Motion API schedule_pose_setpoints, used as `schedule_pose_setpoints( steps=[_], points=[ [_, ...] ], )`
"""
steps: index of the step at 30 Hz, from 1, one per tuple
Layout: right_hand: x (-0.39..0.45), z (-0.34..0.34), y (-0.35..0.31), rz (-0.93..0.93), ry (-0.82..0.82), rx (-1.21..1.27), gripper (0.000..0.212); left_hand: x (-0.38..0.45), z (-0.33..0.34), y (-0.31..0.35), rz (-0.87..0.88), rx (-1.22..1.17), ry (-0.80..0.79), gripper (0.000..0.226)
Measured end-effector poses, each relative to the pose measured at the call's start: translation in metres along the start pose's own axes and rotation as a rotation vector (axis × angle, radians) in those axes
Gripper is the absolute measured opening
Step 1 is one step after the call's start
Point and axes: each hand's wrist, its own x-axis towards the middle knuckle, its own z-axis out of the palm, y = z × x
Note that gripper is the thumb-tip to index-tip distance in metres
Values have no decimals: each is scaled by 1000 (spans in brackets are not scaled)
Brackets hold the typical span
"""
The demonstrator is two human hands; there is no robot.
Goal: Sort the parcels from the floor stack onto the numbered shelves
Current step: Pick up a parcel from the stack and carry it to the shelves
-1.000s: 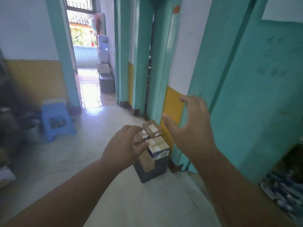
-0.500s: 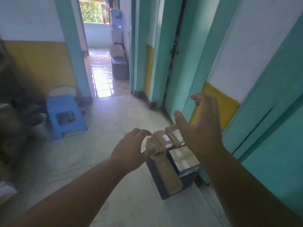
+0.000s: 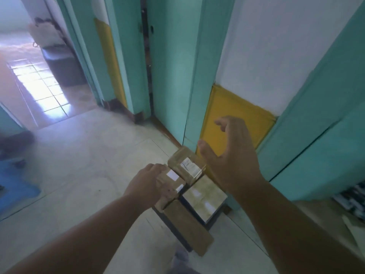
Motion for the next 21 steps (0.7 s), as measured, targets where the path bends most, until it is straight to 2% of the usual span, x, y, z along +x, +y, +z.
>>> schedule_pose_setpoints(
  steps=[7, 12, 16, 21],
  points=[
    [85, 107, 40, 117, -100, -32, 45, 118, -16, -55, 57, 56, -114, 37],
    [116, 194, 67, 254, -72, -127, 49, 212, 11, -115, 73, 22, -303, 40],
    [124, 261, 92, 420, -31, -180, 43, 282, 41, -164, 87, 36, -429, 47],
    [89, 342, 138, 684, -148, -200, 41, 337, 99, -220, 29, 55, -563, 50]
  ],
)
